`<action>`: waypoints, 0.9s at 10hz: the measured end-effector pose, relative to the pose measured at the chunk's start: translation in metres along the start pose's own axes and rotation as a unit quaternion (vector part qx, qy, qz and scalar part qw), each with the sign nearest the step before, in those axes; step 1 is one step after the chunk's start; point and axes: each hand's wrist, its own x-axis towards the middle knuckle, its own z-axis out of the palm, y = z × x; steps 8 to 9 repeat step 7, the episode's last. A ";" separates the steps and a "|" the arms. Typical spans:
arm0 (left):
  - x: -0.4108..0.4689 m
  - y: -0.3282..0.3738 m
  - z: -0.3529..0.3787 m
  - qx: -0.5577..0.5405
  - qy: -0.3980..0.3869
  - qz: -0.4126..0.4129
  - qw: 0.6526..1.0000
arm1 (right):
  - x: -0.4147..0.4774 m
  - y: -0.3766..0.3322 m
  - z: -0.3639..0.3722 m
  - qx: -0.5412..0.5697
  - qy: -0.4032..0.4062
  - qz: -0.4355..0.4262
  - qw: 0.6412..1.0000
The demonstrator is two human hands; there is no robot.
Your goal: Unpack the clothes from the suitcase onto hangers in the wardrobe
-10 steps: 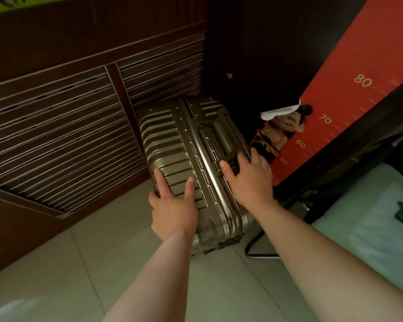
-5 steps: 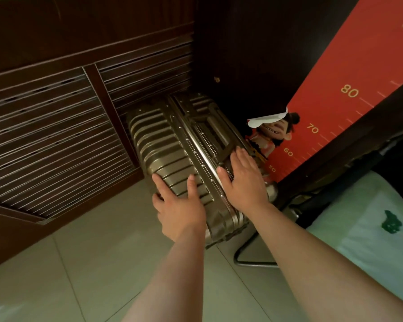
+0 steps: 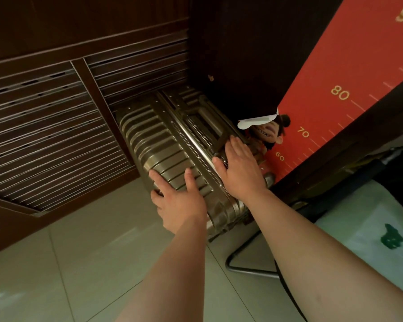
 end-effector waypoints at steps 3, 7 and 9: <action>0.003 0.001 -0.003 -0.072 -0.049 0.000 0.996 | -0.001 -0.007 -0.002 -0.030 -0.001 0.010 1.000; 0.028 -0.010 -0.070 -0.042 -0.189 0.068 0.979 | -0.031 -0.047 -0.026 0.070 0.031 0.057 0.995; 0.028 -0.010 -0.070 -0.042 -0.189 0.068 0.979 | -0.031 -0.047 -0.026 0.070 0.031 0.057 0.995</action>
